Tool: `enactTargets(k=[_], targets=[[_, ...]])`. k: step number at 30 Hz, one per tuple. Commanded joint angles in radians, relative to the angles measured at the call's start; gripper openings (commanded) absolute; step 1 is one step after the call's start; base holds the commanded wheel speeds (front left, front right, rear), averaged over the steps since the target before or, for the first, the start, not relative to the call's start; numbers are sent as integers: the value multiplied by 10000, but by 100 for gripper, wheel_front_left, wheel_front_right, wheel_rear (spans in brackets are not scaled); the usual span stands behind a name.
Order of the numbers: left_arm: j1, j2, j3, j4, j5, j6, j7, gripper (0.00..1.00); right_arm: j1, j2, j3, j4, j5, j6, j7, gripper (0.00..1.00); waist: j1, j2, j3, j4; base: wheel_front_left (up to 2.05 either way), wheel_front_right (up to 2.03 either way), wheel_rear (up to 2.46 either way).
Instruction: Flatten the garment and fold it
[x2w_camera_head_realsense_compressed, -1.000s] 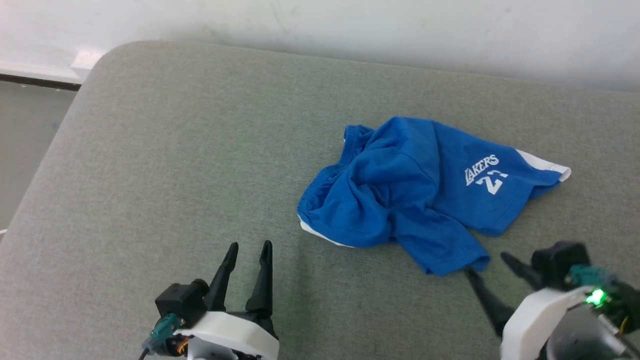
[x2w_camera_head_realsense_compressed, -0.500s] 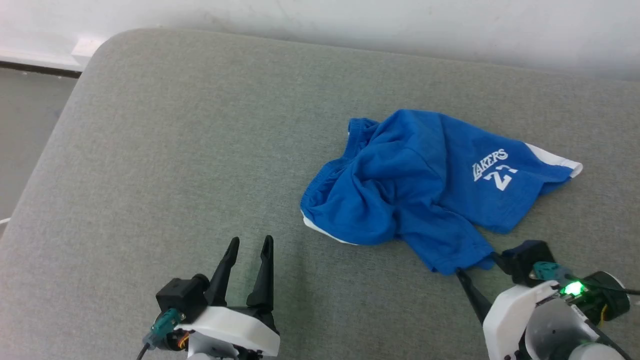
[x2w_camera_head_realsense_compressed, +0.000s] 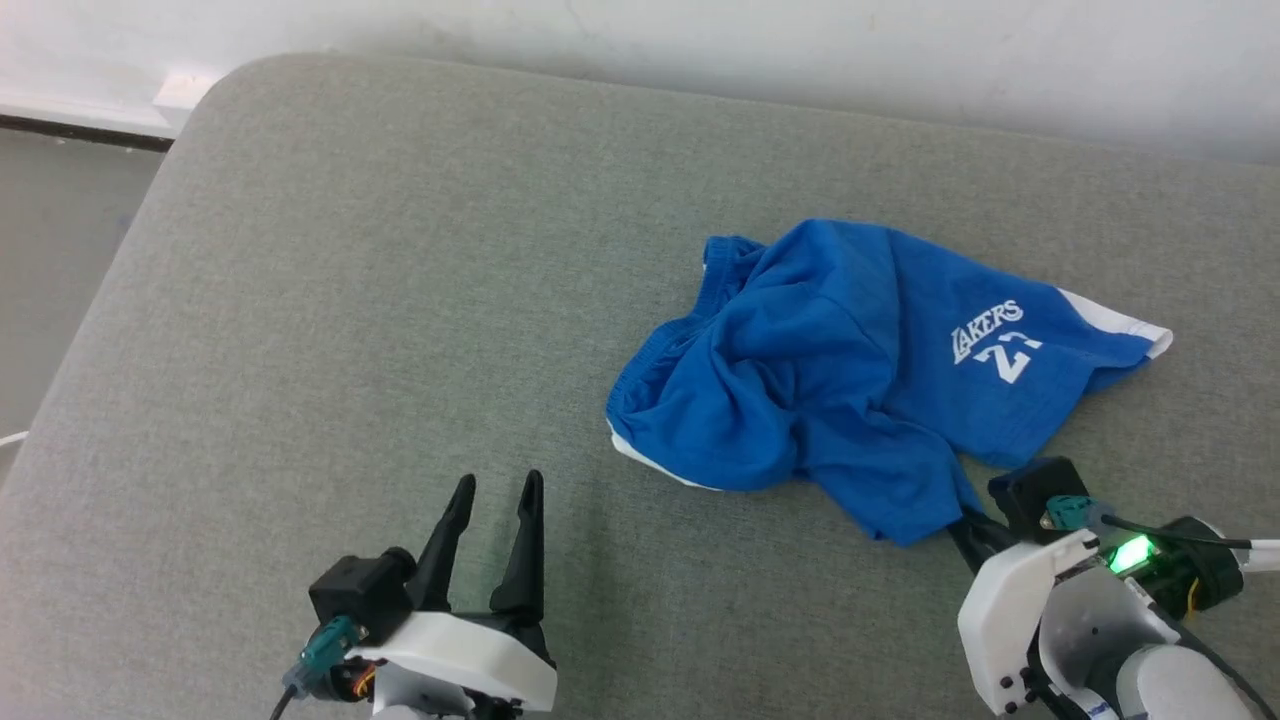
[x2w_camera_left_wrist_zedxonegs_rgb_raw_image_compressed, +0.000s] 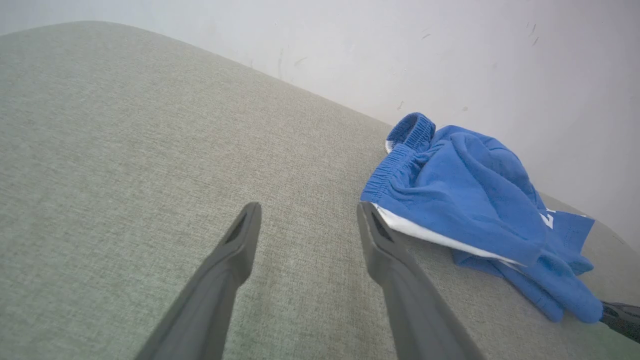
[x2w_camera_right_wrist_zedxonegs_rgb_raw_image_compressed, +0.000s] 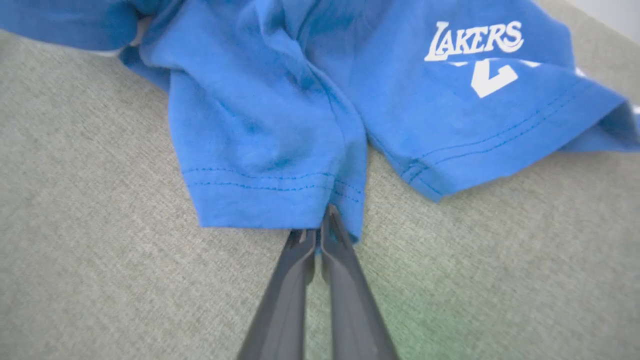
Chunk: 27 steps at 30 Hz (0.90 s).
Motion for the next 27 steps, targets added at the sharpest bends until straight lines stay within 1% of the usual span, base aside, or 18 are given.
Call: enactTargets(k=[1,5,8,12,16,18,22,24,27], targets=[[-74,-9,51,-11,3,-49,-47,100,-177,25,-1,-76,45,-7,-179,0,-1,0,-52,-97,0,0,0],[-49,-10,74,-28,13,-62,-47,100,-365,81,-152,-720,413,-7,-425,0,-1,0,-119,-280,0,0,0],[-51,-9,68,-35,30,-81,-47,100,-476,113,-578,-1528,761,-7,-374,0,-1,0,-139,-379,0,0,0],[-53,1,41,-52,32,-115,-47,100,-398,49,-1678,-2621,1095,-7,38,0,-1,0,-114,-405,0,0,0],[-15,47,9,-26,1,-146,-47,100,24,77,-2956,-3336,1479,-7,678,0,-1,0,-86,-349,0,0,0],[-3,70,-3,1,-16,-149,-38,100,331,93,-3489,-3461,1502,-7,1012,0,-1,0,-77,-309,0,0,0],[-5,95,-49,46,-40,-152,-10,100,1123,-31,-4242,-3306,958,-7,1675,0,-1,0,-99,-225,0,0,0],[-10,104,-71,68,-51,-150,2,100,1477,-64,-4441,-3141,588,-7,1842,0,-1,0,-118,-201,0,0,0],[-13,116,-111,92,-66,-143,40,100,1753,-57,-4531,-2780,154,-7,1801,0,-1,0,-170,-203,0,0,0]])
